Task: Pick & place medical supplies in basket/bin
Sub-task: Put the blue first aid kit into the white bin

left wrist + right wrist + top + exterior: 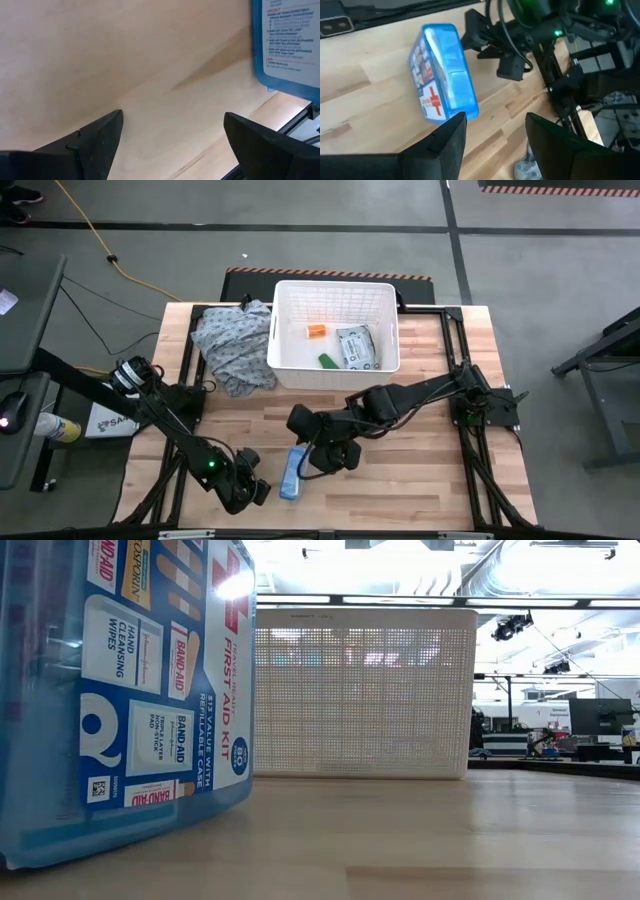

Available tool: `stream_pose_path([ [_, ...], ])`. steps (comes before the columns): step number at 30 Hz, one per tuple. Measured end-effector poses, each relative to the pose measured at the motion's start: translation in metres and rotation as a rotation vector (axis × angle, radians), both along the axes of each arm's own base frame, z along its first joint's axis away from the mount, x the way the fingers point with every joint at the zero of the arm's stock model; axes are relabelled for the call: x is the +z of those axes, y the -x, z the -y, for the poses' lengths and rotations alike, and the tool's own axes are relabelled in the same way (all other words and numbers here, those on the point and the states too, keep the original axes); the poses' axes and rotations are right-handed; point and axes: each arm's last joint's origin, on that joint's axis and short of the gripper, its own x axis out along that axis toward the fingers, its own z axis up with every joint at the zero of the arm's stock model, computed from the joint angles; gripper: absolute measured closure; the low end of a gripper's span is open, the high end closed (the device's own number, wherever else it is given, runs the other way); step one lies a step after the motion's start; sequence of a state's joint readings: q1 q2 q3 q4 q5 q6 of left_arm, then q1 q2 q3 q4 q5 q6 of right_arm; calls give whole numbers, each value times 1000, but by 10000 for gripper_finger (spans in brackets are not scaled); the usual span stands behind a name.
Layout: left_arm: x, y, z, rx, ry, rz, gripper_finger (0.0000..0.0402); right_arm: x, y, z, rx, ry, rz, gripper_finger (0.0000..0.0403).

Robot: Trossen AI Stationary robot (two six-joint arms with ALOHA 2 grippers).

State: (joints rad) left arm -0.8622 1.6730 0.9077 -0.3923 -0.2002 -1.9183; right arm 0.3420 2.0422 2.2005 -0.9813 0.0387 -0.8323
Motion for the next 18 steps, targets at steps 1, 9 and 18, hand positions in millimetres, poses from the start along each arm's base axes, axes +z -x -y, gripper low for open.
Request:
stream_pose_path([
  [1,0,0,1,4,3,1,21,0,0,-1,6,2,0,205],
  [9,10,-5,7,5,3,53,21,-4,2,-9,52,-28,-11,205],
  [18,28,-8,16,-44,-13,72,21,-24,-8,-20,46,-42,-28,206],
])
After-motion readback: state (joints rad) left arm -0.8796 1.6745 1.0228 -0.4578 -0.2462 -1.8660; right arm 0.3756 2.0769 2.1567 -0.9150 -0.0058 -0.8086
